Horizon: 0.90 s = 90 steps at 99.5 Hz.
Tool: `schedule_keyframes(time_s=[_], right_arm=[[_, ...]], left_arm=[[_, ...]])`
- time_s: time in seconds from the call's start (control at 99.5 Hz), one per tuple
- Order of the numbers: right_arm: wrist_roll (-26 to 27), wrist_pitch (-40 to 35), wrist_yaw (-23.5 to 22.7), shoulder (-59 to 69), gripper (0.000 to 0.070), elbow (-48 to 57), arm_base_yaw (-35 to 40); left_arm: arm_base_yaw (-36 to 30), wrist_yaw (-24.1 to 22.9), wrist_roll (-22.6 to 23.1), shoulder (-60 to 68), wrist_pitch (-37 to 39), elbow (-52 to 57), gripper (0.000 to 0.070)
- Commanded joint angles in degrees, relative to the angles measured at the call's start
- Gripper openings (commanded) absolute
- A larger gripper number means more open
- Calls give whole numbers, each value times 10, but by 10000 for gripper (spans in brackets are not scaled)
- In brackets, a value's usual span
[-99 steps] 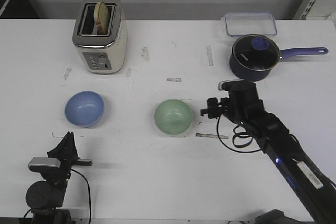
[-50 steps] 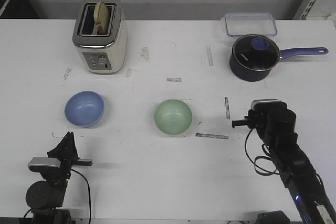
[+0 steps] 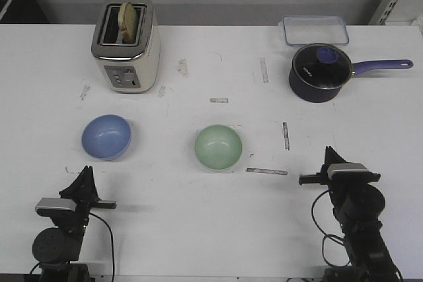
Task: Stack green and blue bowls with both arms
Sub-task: 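Release the green bowl and retract the right gripper to rest, then reach the left gripper forward to the rim of the blue bowl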
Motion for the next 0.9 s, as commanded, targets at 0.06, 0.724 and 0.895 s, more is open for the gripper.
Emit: schedule_keyframes(time_s=[0.06,0.724,0.895], right_arm=[[-3,-19,0,-50,2,0,0],[-3,-24,0,-210,2,0,0],[-3,-24,0,-212,2,0,0]], left_arm=[[1,0,5,-1,9,-12,1],[1,0,5,-1,9,-12,1],[0,0,-5,-1,23,-12,1]])
